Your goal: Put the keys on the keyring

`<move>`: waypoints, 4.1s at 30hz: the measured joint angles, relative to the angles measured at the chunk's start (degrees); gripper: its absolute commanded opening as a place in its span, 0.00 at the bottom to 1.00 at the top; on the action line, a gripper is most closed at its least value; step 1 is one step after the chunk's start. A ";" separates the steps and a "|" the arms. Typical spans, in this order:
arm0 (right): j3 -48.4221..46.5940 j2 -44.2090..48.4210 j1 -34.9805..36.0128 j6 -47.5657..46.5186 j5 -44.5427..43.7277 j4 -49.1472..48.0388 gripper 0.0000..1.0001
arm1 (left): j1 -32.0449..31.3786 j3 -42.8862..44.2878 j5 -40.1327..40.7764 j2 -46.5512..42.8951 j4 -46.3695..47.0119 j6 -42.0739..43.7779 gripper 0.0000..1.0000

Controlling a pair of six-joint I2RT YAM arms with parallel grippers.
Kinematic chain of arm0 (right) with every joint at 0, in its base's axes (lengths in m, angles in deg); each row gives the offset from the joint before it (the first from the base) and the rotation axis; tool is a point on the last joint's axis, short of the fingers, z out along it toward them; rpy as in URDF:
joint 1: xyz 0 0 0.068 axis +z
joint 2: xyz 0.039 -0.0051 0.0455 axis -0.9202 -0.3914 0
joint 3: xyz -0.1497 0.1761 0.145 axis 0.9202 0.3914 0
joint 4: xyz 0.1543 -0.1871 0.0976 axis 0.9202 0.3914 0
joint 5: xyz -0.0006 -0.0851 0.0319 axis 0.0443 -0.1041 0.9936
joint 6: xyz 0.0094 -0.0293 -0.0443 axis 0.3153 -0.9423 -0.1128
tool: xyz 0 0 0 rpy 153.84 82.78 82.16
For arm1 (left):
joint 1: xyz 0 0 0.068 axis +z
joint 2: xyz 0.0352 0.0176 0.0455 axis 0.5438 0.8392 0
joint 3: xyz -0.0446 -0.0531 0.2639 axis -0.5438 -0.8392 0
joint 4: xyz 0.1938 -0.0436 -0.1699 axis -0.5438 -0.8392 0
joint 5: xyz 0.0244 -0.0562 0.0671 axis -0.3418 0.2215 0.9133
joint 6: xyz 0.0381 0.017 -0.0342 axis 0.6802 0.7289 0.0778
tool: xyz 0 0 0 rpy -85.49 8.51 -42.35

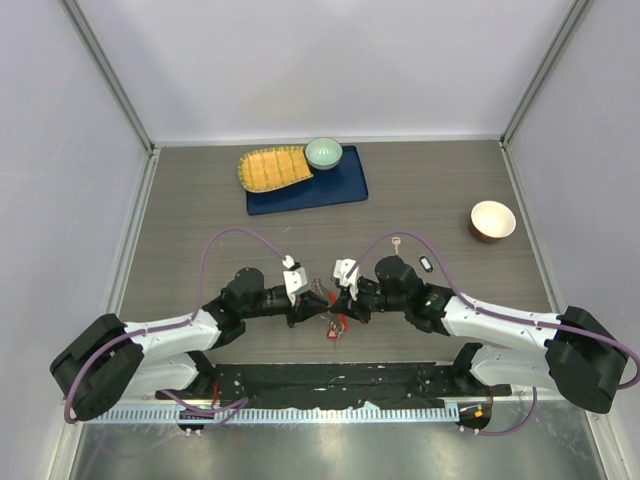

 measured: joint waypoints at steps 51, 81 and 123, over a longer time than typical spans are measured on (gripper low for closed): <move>-16.74 2.86 -7.13 25.31 -30.60 26.10 0.85 | -3.76 -5.53 13.64 0.70 2.60 16.61 0.00; -16.94 -17.97 -21.38 15.87 -28.26 30.27 0.32 | -3.80 -3.65 23.15 3.65 -0.13 16.31 0.00; -32.76 -32.04 -21.51 7.50 -23.06 44.44 0.13 | -3.82 -3.13 23.47 2.95 -2.60 16.28 0.00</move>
